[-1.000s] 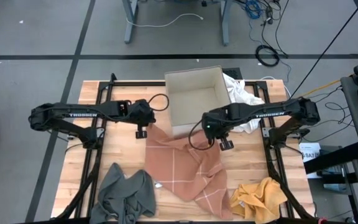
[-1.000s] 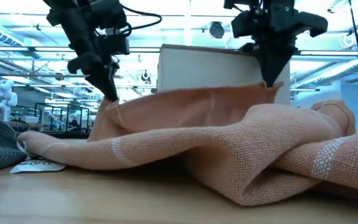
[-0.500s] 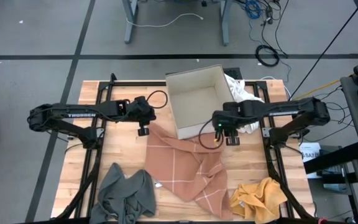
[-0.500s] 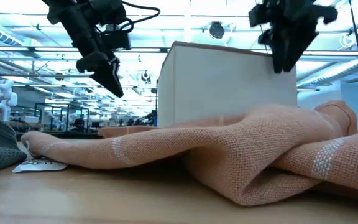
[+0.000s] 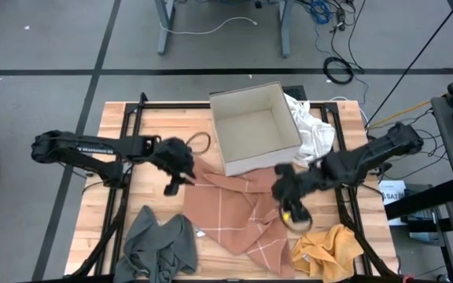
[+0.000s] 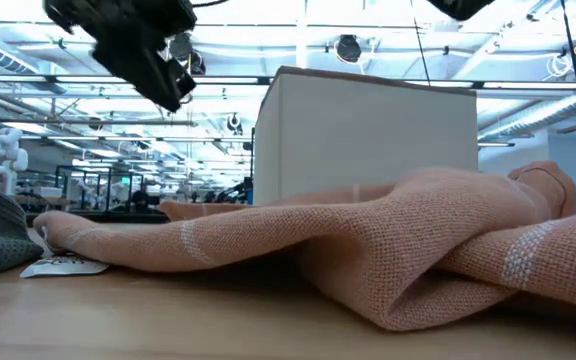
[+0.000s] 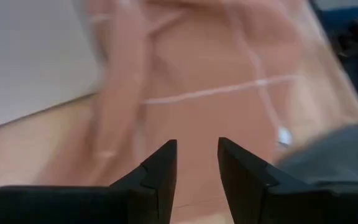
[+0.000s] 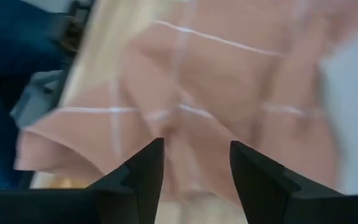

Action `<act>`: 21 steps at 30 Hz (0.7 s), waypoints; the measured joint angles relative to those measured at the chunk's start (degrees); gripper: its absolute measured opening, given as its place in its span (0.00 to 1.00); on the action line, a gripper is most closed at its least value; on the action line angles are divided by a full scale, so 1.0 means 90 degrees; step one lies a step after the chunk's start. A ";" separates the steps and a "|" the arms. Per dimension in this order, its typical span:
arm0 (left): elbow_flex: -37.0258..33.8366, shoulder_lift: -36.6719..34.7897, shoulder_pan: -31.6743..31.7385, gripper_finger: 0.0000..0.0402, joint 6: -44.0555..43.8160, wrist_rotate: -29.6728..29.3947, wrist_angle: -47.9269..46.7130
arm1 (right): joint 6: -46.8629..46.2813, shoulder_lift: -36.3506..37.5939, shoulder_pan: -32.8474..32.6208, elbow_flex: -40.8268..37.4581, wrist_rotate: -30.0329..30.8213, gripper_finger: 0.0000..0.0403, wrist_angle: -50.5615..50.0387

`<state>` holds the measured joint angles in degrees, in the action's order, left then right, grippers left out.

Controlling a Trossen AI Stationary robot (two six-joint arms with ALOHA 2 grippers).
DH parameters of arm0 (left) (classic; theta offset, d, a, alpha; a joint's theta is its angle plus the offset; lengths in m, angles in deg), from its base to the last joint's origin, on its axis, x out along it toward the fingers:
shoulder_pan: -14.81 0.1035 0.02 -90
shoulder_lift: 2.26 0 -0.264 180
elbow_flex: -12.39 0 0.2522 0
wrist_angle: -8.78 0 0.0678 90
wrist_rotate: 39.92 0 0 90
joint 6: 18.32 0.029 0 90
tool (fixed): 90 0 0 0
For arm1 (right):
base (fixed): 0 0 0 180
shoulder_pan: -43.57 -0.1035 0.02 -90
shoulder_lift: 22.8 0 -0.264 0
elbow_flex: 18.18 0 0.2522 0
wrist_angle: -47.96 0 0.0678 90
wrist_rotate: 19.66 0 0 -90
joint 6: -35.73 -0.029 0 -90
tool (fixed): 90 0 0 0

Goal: Fold towel
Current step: Fold the brown towel

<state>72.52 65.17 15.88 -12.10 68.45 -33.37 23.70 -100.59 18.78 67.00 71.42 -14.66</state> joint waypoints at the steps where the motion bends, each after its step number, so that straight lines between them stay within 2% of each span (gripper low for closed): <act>1: 0.0000 0.0072 -0.0224 0.30 -0.0064 -0.0043 0.0033 | -0.0050 -0.0145 -0.0201 0.0000 0.0000 0.42 0.0180; 3: -0.0004 0.0261 -0.0661 0.30 -0.0225 -0.0080 0.0142 | -0.0108 -0.0457 -0.0539 0.0000 0.0000 0.41 0.0593; 11: 0.0000 0.1386 -0.2135 0.30 -0.0764 -0.0218 0.1932 | -0.0115 -0.1919 -0.1500 0.0000 0.0003 0.41 0.2437; 16: 0.0000 0.2164 -0.2654 0.30 -0.0911 -0.0825 0.2564 | -0.0402 -0.2621 -0.1681 0.0000 0.0062 0.41 0.2596; 21: 0.0000 0.2765 -0.3171 0.30 -0.0899 -0.1729 0.3069 | -0.0686 -0.3166 -0.1758 0.0000 0.0082 0.41 0.2574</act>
<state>72.52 90.05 -12.67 -20.18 52.89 -5.75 17.53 -129.09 2.96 67.00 72.16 8.51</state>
